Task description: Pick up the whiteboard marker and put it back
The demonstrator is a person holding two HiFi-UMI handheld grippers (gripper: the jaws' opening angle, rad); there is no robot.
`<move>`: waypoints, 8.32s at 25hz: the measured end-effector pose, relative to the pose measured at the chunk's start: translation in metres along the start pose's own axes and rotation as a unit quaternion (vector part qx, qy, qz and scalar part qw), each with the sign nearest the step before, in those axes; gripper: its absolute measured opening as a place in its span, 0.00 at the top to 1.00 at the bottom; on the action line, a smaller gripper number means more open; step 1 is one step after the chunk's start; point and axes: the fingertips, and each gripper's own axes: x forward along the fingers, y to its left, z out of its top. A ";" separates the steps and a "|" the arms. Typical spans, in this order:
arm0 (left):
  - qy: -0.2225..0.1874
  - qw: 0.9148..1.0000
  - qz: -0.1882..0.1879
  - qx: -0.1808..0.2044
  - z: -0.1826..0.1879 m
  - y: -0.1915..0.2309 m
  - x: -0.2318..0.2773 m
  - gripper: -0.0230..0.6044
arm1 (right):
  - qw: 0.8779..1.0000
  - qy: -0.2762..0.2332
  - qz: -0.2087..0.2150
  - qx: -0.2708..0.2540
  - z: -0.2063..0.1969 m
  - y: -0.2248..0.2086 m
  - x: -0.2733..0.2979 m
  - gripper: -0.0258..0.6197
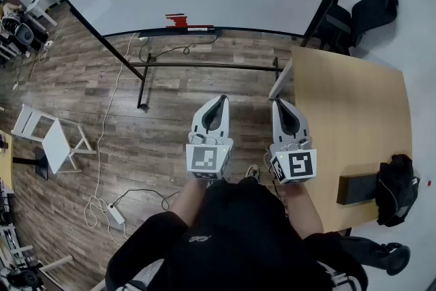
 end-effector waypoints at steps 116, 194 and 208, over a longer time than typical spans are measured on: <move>0.225 0.945 0.210 -0.115 -0.207 0.492 0.148 0.96 | 0.723 0.444 0.184 -0.497 -0.338 0.078 0.573 0.87; 0.102 0.975 0.196 0.013 -0.046 0.325 0.162 0.95 | 0.973 -0.011 0.230 -0.031 -0.056 0.092 0.405 0.88; 0.096 0.962 0.255 -0.024 -0.057 0.430 0.082 0.95 | 0.945 0.056 0.300 -0.120 -0.075 0.221 0.445 0.88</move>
